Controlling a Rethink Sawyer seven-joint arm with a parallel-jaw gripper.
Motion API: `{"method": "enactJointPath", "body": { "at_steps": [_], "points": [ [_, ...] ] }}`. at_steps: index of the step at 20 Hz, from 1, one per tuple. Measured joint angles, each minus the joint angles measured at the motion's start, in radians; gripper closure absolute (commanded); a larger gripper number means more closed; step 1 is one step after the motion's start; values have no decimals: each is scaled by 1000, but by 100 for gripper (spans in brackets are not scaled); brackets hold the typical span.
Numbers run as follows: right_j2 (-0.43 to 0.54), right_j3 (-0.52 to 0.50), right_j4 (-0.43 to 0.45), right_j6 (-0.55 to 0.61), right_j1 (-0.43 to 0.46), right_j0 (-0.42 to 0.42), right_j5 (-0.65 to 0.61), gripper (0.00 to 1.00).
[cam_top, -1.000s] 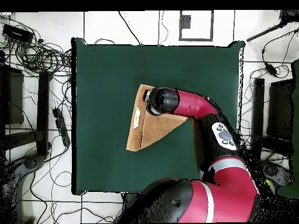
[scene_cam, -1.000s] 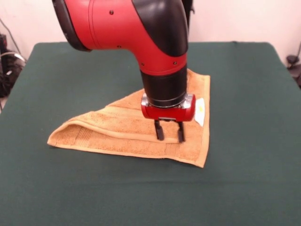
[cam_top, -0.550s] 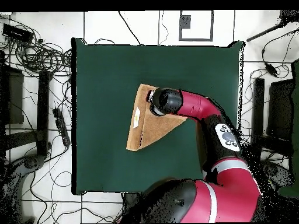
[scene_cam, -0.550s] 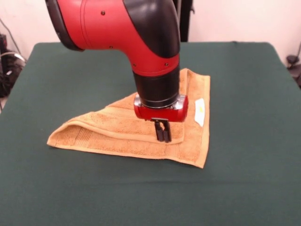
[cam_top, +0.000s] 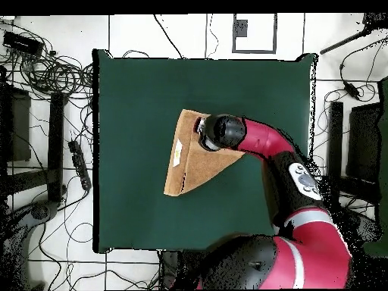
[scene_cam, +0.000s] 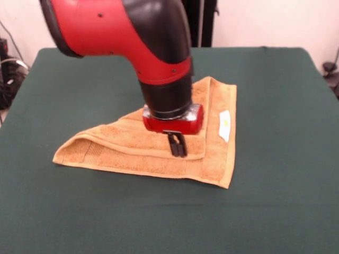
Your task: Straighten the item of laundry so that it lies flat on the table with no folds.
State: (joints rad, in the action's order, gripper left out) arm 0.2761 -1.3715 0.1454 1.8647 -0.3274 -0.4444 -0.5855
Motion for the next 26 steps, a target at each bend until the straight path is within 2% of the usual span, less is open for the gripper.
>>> {"method": "enactJointPath", "body": {
  "at_steps": [4, 8, 13, 20, 26],
  "points": [
    [50, -56, 2, 0, -28, -119, -23, 100],
    [75, -121, 23, 0, -79, -273, -53, 100],
    [76, -138, 40, 0, -114, -349, -82, 100],
    [76, -130, 57, 0, -122, -310, -93, 100],
    [76, -111, 59, 0, -93, -202, -93, 100]
  ]
}}
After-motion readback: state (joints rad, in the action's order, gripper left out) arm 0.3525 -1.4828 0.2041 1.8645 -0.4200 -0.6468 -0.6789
